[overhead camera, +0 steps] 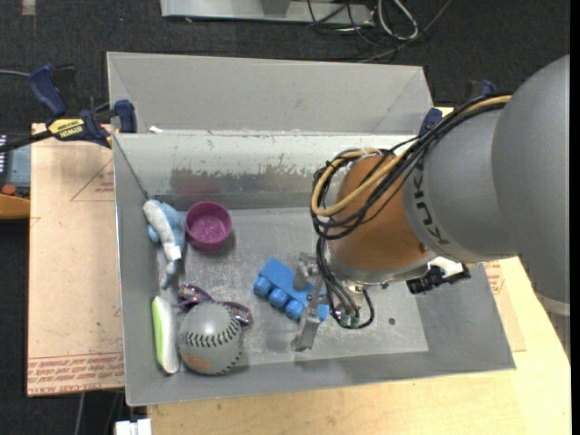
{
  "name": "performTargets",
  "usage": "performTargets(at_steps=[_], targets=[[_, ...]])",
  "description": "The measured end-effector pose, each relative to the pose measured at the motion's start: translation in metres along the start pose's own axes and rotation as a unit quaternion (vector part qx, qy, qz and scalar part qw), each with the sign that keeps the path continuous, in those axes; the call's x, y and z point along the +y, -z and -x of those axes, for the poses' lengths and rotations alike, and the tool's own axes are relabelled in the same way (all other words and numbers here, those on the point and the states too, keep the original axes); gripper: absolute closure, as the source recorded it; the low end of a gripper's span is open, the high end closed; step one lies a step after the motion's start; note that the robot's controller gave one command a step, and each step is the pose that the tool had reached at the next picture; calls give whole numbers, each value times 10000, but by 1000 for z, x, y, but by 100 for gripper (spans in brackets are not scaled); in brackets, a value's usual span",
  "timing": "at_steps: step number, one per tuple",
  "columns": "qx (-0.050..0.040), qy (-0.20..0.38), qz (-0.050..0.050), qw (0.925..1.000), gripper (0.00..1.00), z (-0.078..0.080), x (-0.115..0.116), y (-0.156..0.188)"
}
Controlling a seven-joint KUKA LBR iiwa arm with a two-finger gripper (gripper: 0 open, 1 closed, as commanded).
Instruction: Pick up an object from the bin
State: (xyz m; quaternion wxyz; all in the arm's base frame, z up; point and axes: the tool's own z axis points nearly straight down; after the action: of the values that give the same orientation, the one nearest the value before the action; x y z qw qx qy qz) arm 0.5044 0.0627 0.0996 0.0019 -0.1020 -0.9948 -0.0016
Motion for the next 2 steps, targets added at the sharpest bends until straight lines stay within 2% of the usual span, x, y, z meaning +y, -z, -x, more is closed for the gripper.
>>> performTargets(at_steps=[1,2], targets=[[-57,-588,5,9983,0,50,-24,-30],[-2,-768,7,9970,100,4,-15,-29]])
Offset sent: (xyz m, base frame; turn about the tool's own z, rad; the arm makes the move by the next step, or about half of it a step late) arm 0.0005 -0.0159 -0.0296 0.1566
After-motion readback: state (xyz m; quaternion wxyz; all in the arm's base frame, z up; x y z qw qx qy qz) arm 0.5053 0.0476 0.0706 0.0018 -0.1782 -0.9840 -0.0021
